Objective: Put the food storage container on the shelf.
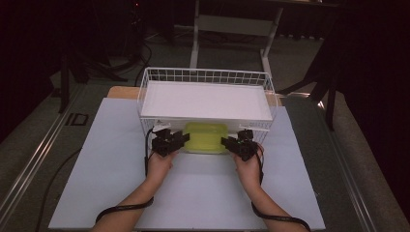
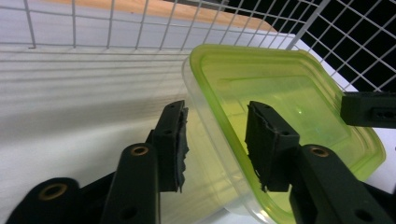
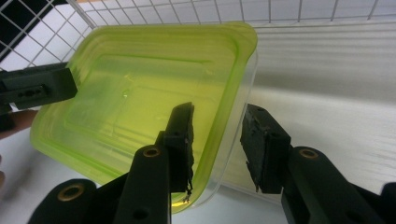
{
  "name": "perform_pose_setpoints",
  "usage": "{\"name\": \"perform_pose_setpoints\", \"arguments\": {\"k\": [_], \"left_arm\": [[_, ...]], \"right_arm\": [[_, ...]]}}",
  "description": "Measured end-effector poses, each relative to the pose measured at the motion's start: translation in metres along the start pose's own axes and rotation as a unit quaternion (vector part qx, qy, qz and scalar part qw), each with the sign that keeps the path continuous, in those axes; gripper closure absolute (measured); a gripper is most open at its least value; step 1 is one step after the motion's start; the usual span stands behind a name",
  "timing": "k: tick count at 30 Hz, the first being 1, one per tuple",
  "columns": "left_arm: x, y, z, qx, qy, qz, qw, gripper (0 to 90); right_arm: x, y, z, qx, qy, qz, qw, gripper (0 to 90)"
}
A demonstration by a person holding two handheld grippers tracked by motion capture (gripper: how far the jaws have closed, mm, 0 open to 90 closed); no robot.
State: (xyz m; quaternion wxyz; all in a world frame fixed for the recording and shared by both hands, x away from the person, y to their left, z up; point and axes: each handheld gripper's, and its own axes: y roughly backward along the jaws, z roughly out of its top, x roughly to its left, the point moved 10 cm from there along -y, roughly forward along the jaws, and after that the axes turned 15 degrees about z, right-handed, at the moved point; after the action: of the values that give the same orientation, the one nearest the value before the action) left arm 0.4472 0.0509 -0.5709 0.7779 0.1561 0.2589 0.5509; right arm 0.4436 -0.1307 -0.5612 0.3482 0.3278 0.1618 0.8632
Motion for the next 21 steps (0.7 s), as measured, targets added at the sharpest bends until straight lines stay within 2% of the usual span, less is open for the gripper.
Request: {"name": "perform_pose_setpoints", "arguments": {"k": [1,3,4,5,7,8,9,10,11,12,13,16,18,19,20,21], "left_arm": [[0.001,-0.001,0.0,0.003,-0.002,0.001,1.0,56.5],[0.003,-0.003,-0.001,0.007,0.001,0.003,1.0,51.9],[0.003,-0.003,0.0,0.007,0.005,0.004,1.0,50.9],[0.003,-0.002,-0.001,0.008,0.0,0.005,1.0,50.1],[0.002,0.0,0.001,0.001,-0.004,0.003,1.0,41.0],[0.0,0.002,0.001,0.001,-0.005,-0.007,1.0,41.0],[-0.002,0.005,0.002,-0.003,-0.012,-0.026,0.9996,32.3],[-0.004,0.01,0.003,-0.006,-0.013,-0.031,0.9994,27.5],[-0.004,0.01,0.003,-0.006,-0.013,-0.031,0.9994,25.9],[-0.004,0.013,0.005,-0.015,-0.019,-0.04,0.9989,22.3],[-0.005,0.016,0.007,-0.02,-0.019,-0.049,0.9984,22.3],[-0.009,0.026,0.007,-0.019,-0.006,-0.062,0.9979,17.5],[-0.013,0.033,0.005,-0.017,-0.015,-0.071,0.9972,15.0],[-0.014,0.038,0.003,-0.016,-0.022,-0.078,0.9966,15.0],[-0.016,0.043,0.002,-0.016,-0.026,-0.081,0.9963,15.0],[-0.016,0.047,0.0,-0.015,-0.032,-0.079,0.9962,15.0]], "right_arm": [[-0.001,-0.001,0.001,-0.005,-0.003,-0.001,1.0,62.5],[-0.003,-0.001,0.003,-0.007,0.021,-0.015,0.9996,61.4],[-0.003,-0.002,0.003,-0.006,0.024,-0.017,0.9996,61.2],[-0.002,-0.001,0.003,-0.005,0.026,-0.02,0.9995,60.4],[0.003,0.0,0.004,-0.008,0.041,-0.017,0.999,56.7],[0.003,0.0,0.004,-0.008,0.041,-0.017,0.999,56.7],[0.005,0.002,0.004,-0.009,0.047,-0.017,0.9987,55.3],[0.01,0.004,0.006,-0.017,0.054,-0.005,0.9984,53.1],[0.01,0.004,0.006,-0.017,0.054,-0.005,0.9984,53.1],[0.015,0.007,0.006,-0.017,0.064,-0.003,0.9978,52.4],[0.015,0.007,0.006,-0.017,0.064,-0.003,0.9978,52.4],[0.021,0.011,0.004,-0.013,0.084,-0.005,0.9964,50.9],[0.032,0.016,-0.001,-0.01,0.09,0.0,0.9959,50.7],[0.032,0.016,-0.001,-0.01,0.09,0.0,0.9959,50.4],[0.041,0.018,-0.004,-0.009,0.097,0.011,0.9952,50.2],[0.041,0.018,-0.004,-0.009,0.097,0.011,0.9952,50.2]]}}
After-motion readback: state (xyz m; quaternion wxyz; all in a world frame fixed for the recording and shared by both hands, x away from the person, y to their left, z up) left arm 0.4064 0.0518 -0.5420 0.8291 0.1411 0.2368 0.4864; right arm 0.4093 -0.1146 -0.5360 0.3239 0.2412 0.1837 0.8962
